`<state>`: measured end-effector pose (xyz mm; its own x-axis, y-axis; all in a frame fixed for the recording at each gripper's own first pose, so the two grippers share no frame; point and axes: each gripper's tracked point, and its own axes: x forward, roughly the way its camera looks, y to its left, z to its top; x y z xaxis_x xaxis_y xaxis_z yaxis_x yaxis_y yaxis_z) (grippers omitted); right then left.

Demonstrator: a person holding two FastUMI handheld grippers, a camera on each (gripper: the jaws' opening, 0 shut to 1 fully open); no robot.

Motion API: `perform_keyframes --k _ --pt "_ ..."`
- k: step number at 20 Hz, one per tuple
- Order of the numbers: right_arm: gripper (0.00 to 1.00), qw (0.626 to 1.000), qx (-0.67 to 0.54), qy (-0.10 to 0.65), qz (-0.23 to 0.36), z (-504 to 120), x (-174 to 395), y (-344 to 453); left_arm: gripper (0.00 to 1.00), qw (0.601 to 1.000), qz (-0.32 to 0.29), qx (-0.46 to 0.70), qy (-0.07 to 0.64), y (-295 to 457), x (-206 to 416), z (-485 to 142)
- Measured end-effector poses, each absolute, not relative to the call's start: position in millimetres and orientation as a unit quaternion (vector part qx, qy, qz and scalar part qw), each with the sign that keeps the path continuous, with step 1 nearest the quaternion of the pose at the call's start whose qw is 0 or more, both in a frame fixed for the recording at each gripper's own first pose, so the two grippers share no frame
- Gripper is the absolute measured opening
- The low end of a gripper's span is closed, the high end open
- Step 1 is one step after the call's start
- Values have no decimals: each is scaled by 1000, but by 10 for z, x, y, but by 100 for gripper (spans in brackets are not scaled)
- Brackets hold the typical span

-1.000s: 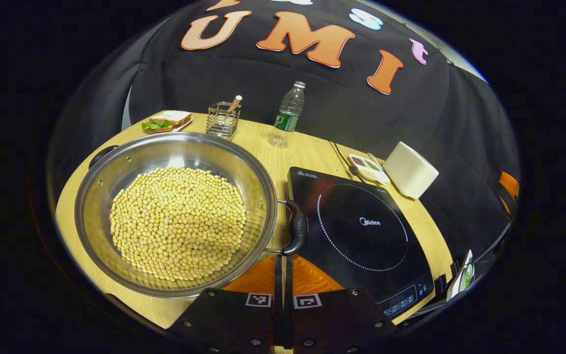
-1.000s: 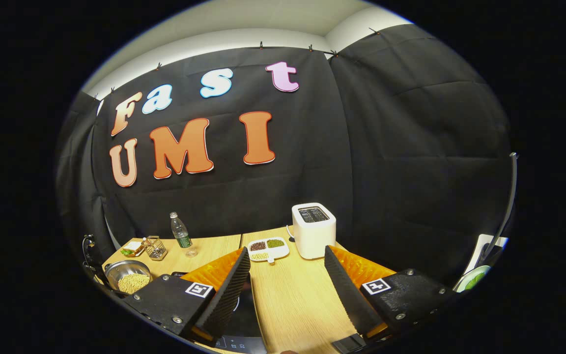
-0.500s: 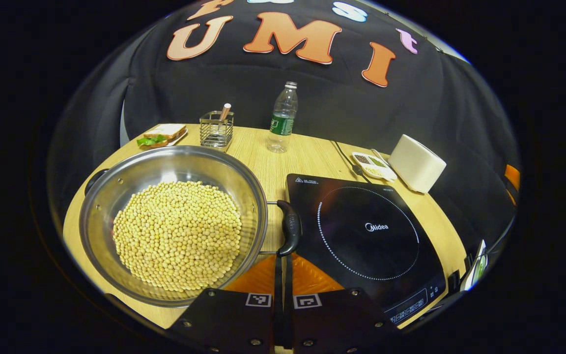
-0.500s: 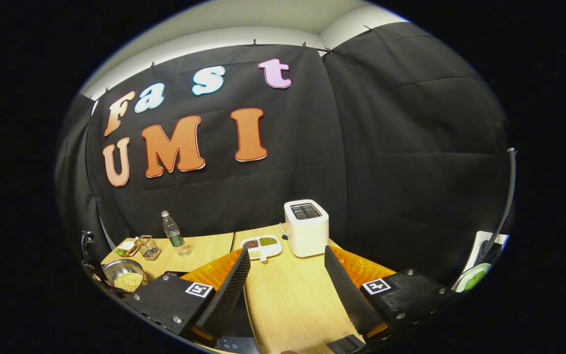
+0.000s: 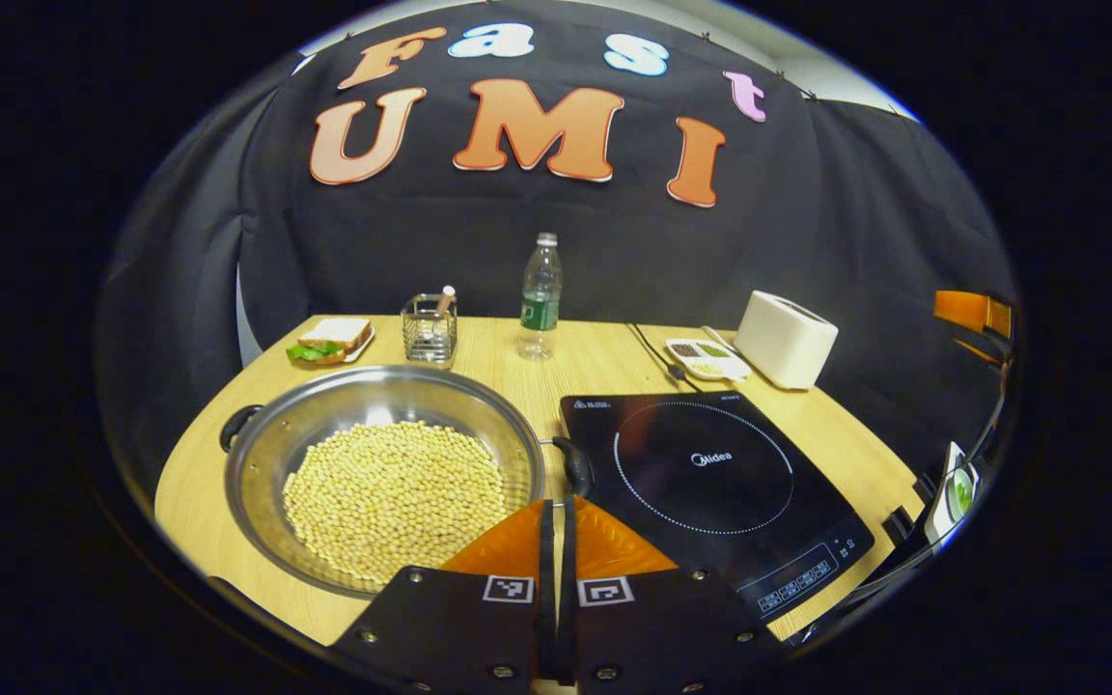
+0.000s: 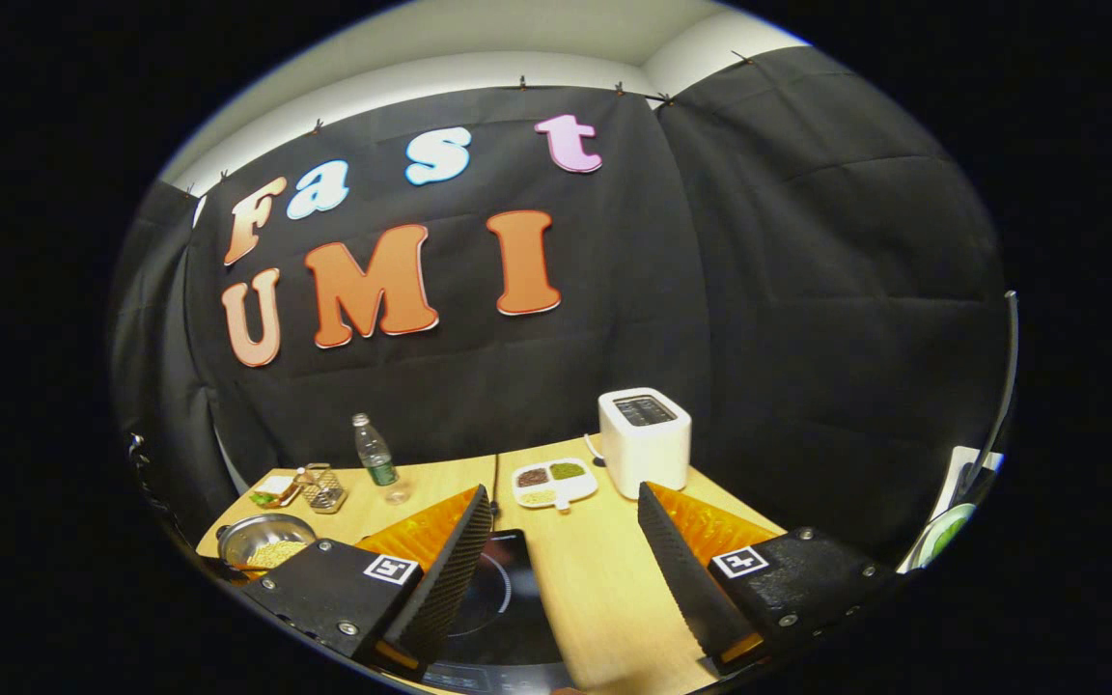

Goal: First push the handle of the pot to place it horizontally, then grasp the pot with both hands and set it on the induction cooktop.

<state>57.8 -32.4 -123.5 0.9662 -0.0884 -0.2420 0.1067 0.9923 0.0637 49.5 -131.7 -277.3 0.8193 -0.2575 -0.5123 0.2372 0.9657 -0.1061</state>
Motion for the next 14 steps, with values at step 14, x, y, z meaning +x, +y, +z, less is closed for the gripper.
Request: perform_keyframes --k 14 --pt "95 971 14 226 81 -2118 702 2082 7 977 -56 4 206 818 844 -2452"
